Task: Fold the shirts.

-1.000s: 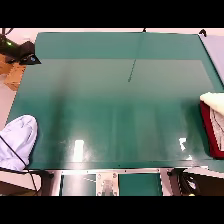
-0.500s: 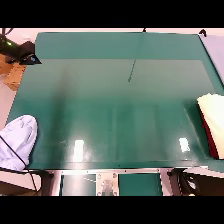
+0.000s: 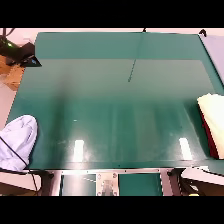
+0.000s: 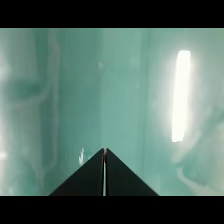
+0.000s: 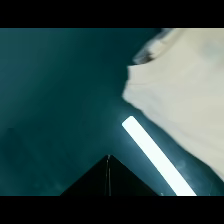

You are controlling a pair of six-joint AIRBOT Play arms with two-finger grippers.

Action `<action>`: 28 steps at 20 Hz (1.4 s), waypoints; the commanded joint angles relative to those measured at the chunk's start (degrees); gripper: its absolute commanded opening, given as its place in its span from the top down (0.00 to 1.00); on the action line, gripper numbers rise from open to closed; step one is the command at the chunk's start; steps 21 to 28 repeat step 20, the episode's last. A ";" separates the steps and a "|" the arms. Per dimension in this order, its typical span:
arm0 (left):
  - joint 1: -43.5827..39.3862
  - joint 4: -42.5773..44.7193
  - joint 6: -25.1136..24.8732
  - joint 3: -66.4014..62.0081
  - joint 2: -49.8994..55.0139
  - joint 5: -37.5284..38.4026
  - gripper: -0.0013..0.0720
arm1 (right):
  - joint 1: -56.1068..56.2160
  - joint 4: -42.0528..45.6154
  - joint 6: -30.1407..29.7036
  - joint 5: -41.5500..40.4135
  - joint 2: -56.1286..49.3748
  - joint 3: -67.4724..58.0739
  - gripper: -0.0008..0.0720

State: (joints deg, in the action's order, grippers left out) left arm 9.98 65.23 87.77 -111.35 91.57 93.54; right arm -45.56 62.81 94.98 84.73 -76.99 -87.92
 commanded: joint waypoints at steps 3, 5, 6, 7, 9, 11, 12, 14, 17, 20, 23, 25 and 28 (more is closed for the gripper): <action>-8.63 4.87 1.33 23.85 -14.43 -7.63 0.95 | 18.18 1.75 -4.90 -5.09 8.94 14.27 0.97; -12.83 4.70 2.29 38.93 -23.19 -14.03 0.95 | 23.15 1.75 -5.70 -7.69 14.78 24.15 0.97; -14.67 4.04 3.02 45.57 -27.04 -16.17 0.95 | 26.08 1.73 -5.77 -9.53 18.05 30.10 0.97; -16.35 2.89 3.50 51.87 -30.69 -18.03 0.95 | 29.14 1.73 -5.95 -11.65 21.16 36.00 0.97; -17.88 1.49 4.61 59.98 -35.76 -20.48 0.95 | 34.34 1.73 -5.99 -15.69 25.31 44.59 0.97; -17.90 1.22 5.09 62.55 -37.75 -19.93 0.95 | 37.92 1.70 -6.16 -17.07 26.34 47.58 0.97; -17.90 1.16 5.22 62.55 -37.77 -19.28 0.95 | 39.36 1.68 -6.14 -16.41 26.34 47.65 0.97; -17.90 1.14 5.22 62.55 -37.75 -19.61 0.95 | 41.13 1.70 -6.14 -15.39 26.38 47.67 0.97; -17.90 1.16 5.22 62.55 -37.75 -21.38 0.95 | 41.33 1.73 -6.14 -15.41 26.38 47.67 0.97; -17.90 0.55 5.25 62.55 -37.75 -21.46 0.95 | 41.33 1.70 -6.14 -15.41 26.38 47.67 0.97; -17.90 0.55 5.25 62.55 -37.75 -21.46 0.95 | 41.33 1.70 -6.14 -15.41 26.38 47.67 0.97; -17.90 0.55 5.25 62.55 -37.75 -21.46 0.95 | 41.33 1.70 -6.14 -15.41 26.38 47.67 0.97; -17.90 0.55 5.25 62.55 -37.75 -21.46 0.95 | 41.33 1.70 -6.14 -15.41 26.38 47.67 0.97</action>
